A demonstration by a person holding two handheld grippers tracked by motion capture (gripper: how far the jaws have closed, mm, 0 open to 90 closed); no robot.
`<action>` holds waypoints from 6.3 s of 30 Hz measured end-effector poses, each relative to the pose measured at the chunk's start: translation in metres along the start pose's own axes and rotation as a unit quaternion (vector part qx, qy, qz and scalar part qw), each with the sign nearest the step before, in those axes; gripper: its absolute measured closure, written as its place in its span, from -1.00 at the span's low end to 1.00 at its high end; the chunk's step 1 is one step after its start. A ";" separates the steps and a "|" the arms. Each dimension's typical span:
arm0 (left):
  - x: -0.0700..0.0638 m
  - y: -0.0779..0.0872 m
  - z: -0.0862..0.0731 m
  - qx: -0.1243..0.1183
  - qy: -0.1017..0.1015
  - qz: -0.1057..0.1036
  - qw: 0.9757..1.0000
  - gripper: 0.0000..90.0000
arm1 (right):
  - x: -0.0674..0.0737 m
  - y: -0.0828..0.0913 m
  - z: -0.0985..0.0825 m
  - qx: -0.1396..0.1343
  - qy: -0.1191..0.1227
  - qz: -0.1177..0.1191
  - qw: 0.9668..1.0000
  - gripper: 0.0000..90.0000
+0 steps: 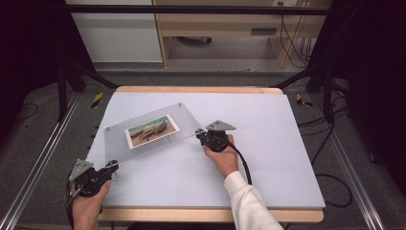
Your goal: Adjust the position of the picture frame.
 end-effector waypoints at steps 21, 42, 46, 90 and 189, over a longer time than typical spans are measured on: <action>0.001 -0.001 0.002 -0.008 0.011 -0.001 1.000 0.78 | -0.001 0.000 0.002 0.014 -0.004 -0.004 1.000 0.89; -0.001 0.002 0.009 -0.011 -0.016 0.002 1.000 0.88 | 0.000 0.000 0.006 0.010 -0.005 -0.006 1.000 0.90; -0.004 0.006 0.015 -0.022 -0.010 -0.002 1.000 0.88 | 0.001 0.003 0.014 0.001 0.000 -0.005 1.000 0.90; -0.118 -0.055 0.087 -0.068 -0.064 -0.148 0.985 0.81 | -0.067 0.142 0.072 -0.057 -0.006 -0.118 0.991 0.87; -0.115 -0.097 -0.004 0.095 -0.088 -0.155 0.979 0.87 | -0.076 0.170 -0.026 0.041 -0.048 -0.152 0.986 0.89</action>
Point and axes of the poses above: each handheld gripper's, and its own axes: y roughly backward along the jaws, z roughly out of its top, x roughly to its left, the point moved 8 cm from there along -y, roughly forward along the jaws, and after that the axes turned 14 degrees about -x, right-handed, at the moved point
